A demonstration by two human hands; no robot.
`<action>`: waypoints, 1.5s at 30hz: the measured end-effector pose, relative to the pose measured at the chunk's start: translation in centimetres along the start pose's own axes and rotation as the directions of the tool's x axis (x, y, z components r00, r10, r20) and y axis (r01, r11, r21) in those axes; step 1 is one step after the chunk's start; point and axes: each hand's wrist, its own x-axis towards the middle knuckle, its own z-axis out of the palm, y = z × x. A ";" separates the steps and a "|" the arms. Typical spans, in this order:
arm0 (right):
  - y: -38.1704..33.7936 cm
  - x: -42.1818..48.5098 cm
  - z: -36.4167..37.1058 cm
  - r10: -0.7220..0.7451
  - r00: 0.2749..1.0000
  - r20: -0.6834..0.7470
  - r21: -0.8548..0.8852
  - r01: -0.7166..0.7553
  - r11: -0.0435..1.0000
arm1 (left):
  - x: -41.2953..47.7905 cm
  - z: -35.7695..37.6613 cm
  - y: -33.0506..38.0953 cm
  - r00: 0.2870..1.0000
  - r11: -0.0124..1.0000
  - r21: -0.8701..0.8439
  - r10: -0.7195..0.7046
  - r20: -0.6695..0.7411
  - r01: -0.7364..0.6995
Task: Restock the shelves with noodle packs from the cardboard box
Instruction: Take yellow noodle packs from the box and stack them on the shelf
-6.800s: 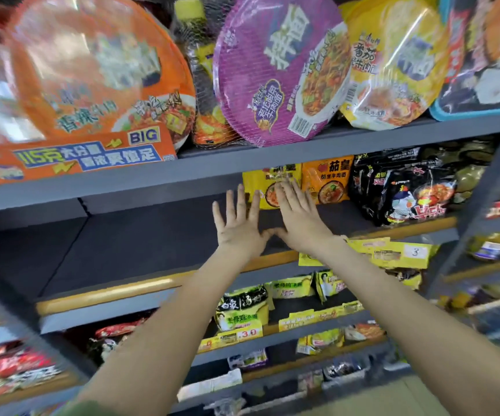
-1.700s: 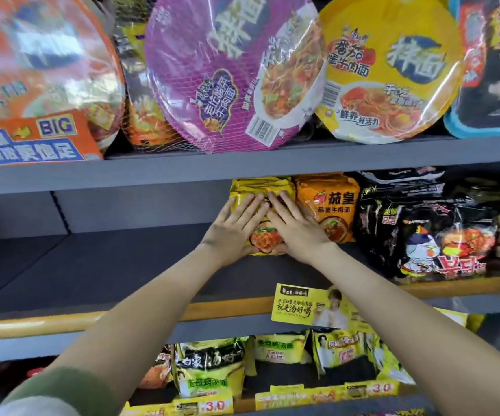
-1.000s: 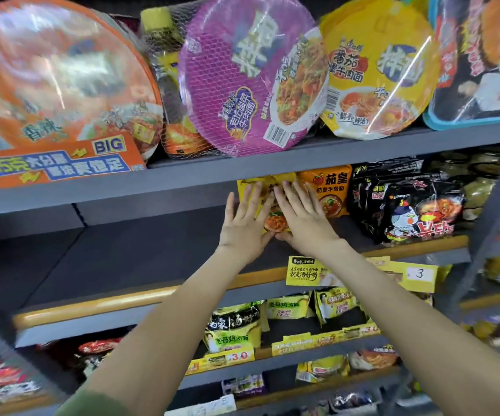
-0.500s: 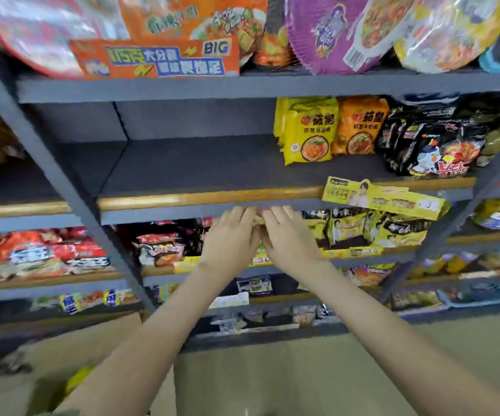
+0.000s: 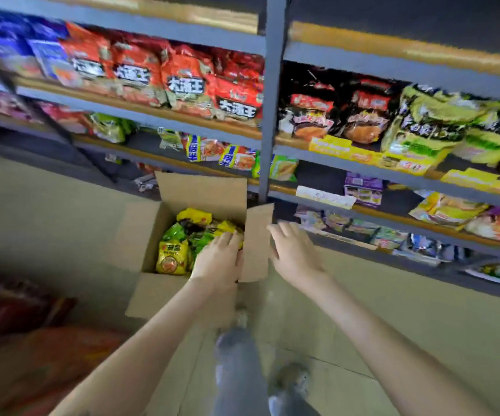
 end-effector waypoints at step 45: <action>-10.2 21.1 33.2 -0.319 0.947 0.028 -0.002 0.319 0.948 | 12.1 21.4 -29.6 0.970 0.973 0.110 0.215 -0.112 -0.203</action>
